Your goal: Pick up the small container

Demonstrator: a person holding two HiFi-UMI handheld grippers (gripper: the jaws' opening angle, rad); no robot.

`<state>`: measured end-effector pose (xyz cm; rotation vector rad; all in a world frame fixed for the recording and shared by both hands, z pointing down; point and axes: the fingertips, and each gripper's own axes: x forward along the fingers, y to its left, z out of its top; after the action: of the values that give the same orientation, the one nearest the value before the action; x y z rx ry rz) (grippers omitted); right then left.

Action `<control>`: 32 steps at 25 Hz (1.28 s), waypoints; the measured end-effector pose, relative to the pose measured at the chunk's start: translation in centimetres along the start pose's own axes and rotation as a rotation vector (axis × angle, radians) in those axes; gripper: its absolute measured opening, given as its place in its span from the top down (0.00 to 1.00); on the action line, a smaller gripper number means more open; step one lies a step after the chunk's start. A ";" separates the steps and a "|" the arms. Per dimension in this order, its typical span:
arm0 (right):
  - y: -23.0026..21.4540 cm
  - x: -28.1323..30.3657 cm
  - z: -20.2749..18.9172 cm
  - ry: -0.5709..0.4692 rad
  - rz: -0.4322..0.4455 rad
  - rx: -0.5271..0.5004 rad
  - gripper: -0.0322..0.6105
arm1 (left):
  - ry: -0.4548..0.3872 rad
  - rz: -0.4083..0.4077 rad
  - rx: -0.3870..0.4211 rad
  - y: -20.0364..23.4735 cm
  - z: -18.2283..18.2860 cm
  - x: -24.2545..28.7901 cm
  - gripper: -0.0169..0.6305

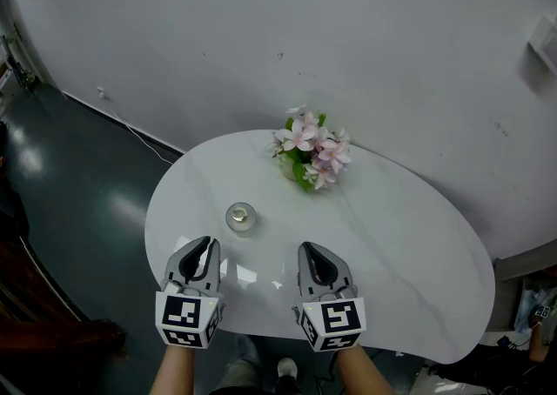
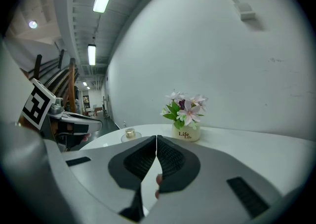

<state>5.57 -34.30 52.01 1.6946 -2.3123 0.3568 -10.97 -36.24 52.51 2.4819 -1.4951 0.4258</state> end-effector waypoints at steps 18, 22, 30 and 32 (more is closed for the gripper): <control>-0.9 3.6 -1.5 0.035 -0.016 0.017 0.85 | 0.036 -0.070 0.002 -0.8 -1.0 5.7 0.65; -1.1 4.3 -1.8 0.044 -0.017 0.021 0.85 | 0.042 -0.079 0.014 -1.0 -0.8 6.8 0.65; -1.7 5.0 -2.1 0.049 -0.022 0.029 0.85 | 0.057 -0.095 0.008 -1.4 -1.2 8.4 0.65; -1.8 5.2 -2.2 0.049 -0.024 0.031 0.85 | 0.054 -0.095 0.004 -1.4 -1.1 8.6 0.65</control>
<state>5.91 -38.75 55.91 1.7069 -2.2610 0.4269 -6.07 -42.29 56.55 2.5112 -1.3517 0.4747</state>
